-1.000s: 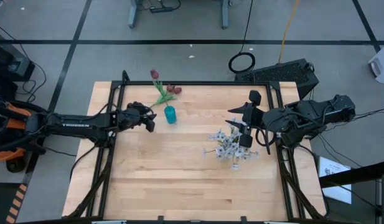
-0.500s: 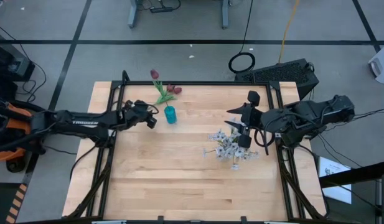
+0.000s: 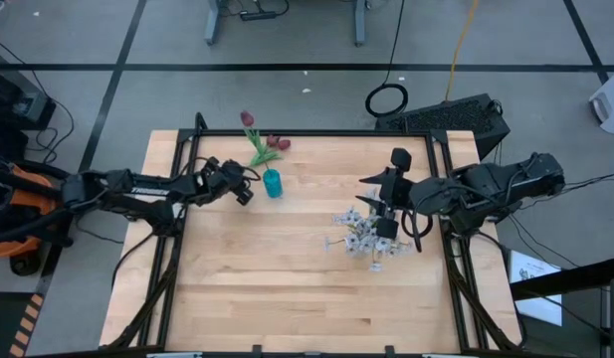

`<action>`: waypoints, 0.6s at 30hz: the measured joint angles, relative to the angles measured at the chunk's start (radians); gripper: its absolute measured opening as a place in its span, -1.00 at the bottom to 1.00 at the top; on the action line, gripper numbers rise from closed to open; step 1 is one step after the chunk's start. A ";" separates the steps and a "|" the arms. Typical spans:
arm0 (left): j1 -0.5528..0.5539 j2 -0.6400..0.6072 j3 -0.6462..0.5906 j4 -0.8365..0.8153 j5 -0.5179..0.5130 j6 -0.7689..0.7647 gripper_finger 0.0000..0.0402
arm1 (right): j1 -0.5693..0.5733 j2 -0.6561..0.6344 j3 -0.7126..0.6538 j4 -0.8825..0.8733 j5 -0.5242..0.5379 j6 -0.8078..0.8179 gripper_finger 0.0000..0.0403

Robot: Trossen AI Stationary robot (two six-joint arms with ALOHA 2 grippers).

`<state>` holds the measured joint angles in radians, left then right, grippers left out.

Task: Sort flowers into vase by color
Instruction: Put the red tulip into the blue vase

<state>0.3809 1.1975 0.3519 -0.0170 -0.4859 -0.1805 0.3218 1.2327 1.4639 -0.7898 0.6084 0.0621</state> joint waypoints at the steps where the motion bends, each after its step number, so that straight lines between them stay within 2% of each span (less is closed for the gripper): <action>1: 0.005 0.003 0.000 0.004 0.000 0.017 -0.17 | 0.000 -0.002 0.000 -0.001 0.000 -0.001 -0.21; 4: 0.026 0.014 0.000 0.008 0.027 0.086 -0.17 | 0.000 -0.012 0.000 0.006 0.002 -0.025 -0.21; 9: 0.113 0.018 0.000 0.022 0.270 0.108 -0.17 | -0.002 -0.022 0.000 0.015 0.067 -0.055 -0.21; 15: 0.200 0.018 0.000 0.028 0.299 0.122 -0.17 | -0.002 -0.025 0.000 0.001 0.074 -0.074 -0.21; 18: 0.229 0.018 0.000 0.052 0.314 0.179 -0.17 | -0.002 -0.025 0.000 -0.020 0.074 -0.067 -0.21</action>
<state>0.6104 1.2160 0.3519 0.0349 -0.1715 -0.0018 0.3199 1.2079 1.4639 -0.8098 0.6819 -0.0045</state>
